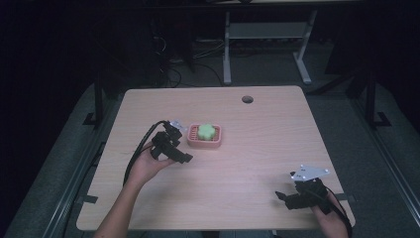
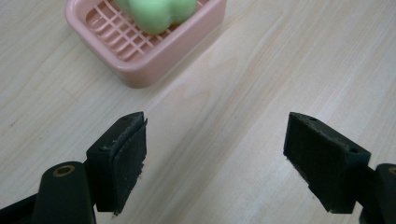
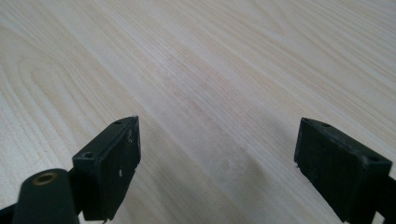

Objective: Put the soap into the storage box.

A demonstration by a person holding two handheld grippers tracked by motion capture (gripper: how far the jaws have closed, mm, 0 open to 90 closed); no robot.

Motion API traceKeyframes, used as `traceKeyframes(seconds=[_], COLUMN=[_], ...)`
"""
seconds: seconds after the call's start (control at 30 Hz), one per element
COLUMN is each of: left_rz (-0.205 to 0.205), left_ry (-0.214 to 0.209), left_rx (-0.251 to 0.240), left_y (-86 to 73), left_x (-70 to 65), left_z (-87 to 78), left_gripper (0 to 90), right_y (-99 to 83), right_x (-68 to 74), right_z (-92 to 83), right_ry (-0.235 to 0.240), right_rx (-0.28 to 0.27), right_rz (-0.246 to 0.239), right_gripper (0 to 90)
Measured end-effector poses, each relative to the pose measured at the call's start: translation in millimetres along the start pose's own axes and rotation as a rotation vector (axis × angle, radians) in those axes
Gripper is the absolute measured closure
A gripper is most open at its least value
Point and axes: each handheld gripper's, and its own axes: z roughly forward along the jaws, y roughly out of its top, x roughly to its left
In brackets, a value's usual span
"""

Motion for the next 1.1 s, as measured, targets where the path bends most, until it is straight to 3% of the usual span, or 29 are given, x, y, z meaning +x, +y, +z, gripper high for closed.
traceKeyframes(seconds=[0.4, 0.7, 1.1], left_rz=[0.014, 0.0, 0.0], left_ry=[-0.001, 0.002, 0.01], left_rx=[0.0, -0.011, -0.011], left_y=[-18.8, -35.3, -51.1], left_x=[-8.6, -9.5, -16.0], left_z=[-5.9, -13.7, -14.4], left_gripper=[21.1, 21.1, 21.0], right_y=[-0.8, 0.3, -0.7], right_x=[-0.3, 1.5, 1.4], right_z=[-0.7, 1.5, 1.2], right_ry=[-0.01, -0.008, -0.013], right_rx=[-0.001, 0.004, 0.005], right_rz=[0.006, -0.013, -0.005], right_gripper=[14.0, 14.0, 14.0])
